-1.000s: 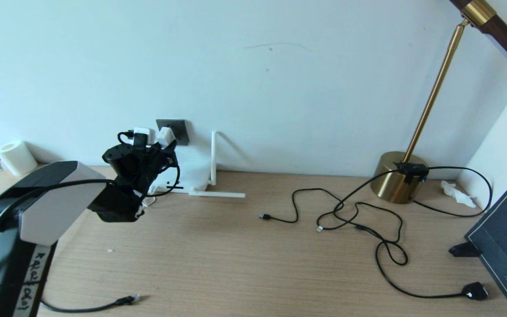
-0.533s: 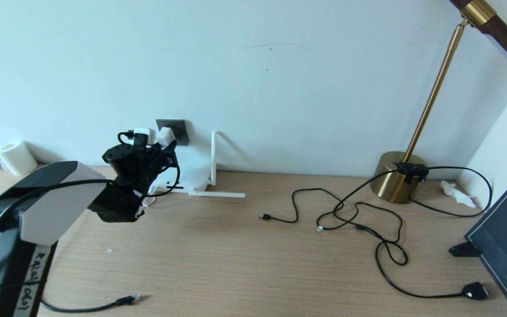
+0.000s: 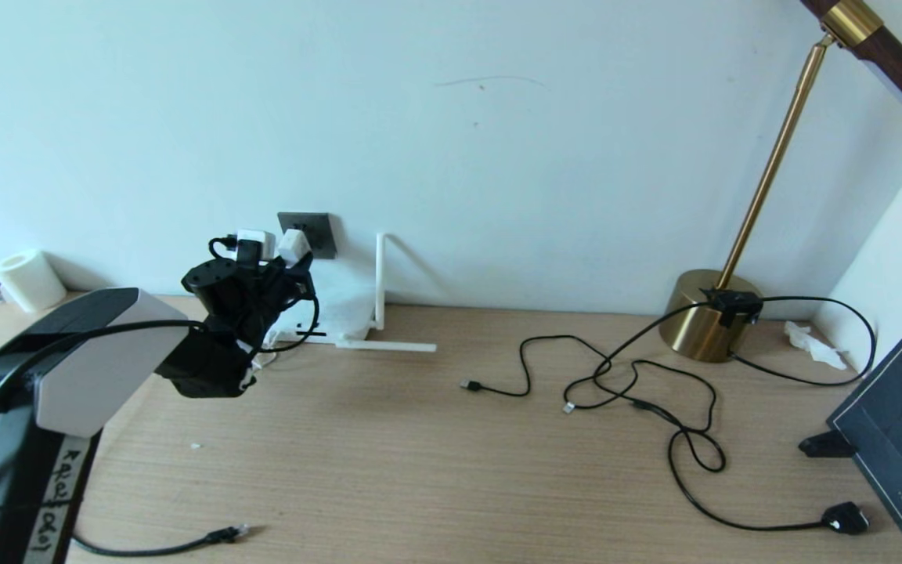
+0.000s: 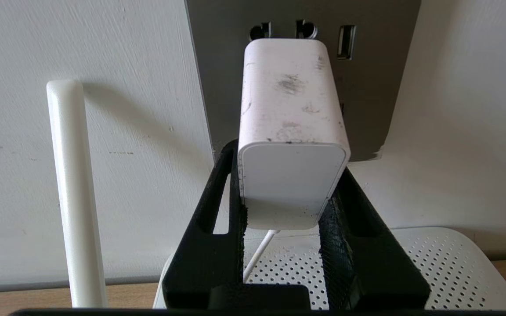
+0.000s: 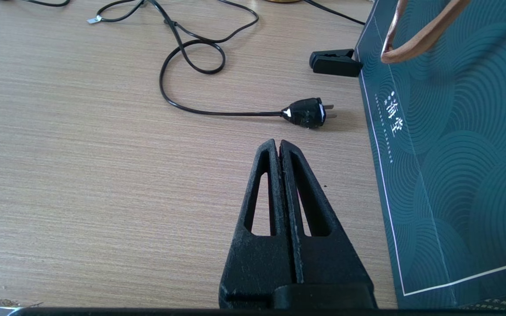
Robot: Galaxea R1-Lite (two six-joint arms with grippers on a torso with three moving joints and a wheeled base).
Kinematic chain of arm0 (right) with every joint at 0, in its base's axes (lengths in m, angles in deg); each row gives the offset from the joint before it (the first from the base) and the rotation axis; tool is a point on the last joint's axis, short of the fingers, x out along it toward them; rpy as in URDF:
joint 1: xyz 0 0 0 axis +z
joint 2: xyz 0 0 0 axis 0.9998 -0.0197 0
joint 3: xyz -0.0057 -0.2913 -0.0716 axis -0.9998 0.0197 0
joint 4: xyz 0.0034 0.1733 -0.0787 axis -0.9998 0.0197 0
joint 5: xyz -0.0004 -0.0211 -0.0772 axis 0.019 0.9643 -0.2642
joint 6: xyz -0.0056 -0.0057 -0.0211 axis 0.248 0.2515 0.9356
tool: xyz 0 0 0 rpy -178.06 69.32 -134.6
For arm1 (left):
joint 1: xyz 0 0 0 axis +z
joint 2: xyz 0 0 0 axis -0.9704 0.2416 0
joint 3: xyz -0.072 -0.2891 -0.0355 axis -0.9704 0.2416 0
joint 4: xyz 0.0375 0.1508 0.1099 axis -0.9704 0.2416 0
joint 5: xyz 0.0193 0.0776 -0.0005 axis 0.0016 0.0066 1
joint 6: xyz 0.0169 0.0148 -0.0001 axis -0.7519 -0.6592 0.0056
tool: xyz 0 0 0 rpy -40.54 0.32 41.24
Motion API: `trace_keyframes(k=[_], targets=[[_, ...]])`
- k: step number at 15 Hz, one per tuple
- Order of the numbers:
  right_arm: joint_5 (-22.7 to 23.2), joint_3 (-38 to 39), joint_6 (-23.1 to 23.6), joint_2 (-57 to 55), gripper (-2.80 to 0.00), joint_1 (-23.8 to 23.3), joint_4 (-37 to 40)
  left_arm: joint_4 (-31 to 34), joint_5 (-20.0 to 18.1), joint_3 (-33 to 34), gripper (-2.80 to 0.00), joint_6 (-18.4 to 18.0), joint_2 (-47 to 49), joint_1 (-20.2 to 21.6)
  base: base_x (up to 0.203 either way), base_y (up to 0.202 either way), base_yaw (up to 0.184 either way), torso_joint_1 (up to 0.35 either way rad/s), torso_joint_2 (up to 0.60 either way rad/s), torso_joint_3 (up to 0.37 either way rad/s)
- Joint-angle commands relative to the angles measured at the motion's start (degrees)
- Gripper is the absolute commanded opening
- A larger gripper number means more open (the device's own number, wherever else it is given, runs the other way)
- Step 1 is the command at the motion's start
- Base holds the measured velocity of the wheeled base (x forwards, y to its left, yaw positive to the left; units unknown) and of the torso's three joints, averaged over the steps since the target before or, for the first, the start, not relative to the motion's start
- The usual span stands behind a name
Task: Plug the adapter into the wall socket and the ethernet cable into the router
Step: Plug plug into socket
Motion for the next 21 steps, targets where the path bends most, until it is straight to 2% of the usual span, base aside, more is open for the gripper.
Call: trace_keyframes(k=[1,15,21], targets=[[0.0,0.0,0.0,0.0,-2.8,0.0,0.1,-0.4,-0.1,0.3,-2.8,0.0,0.0,0.0,0.0,0.0,0.0,0.0,0.0,0.0],[0.0,0.0,0.0,0.0,-2.8,0.0,0.1,-0.5,-0.4,-0.4,-2.8,0.1,-0.6,-0.3,0.0,0.0,0.0,0.0,0.0,0.0],[0.0,0.0,0.0,0.0,-2.8,0.0,0.1,-0.1,-0.4,-2.8,-2.8,0.0,-0.1,-0.6,0.0,0.0,0.0,0.0,0.0,0.0]])
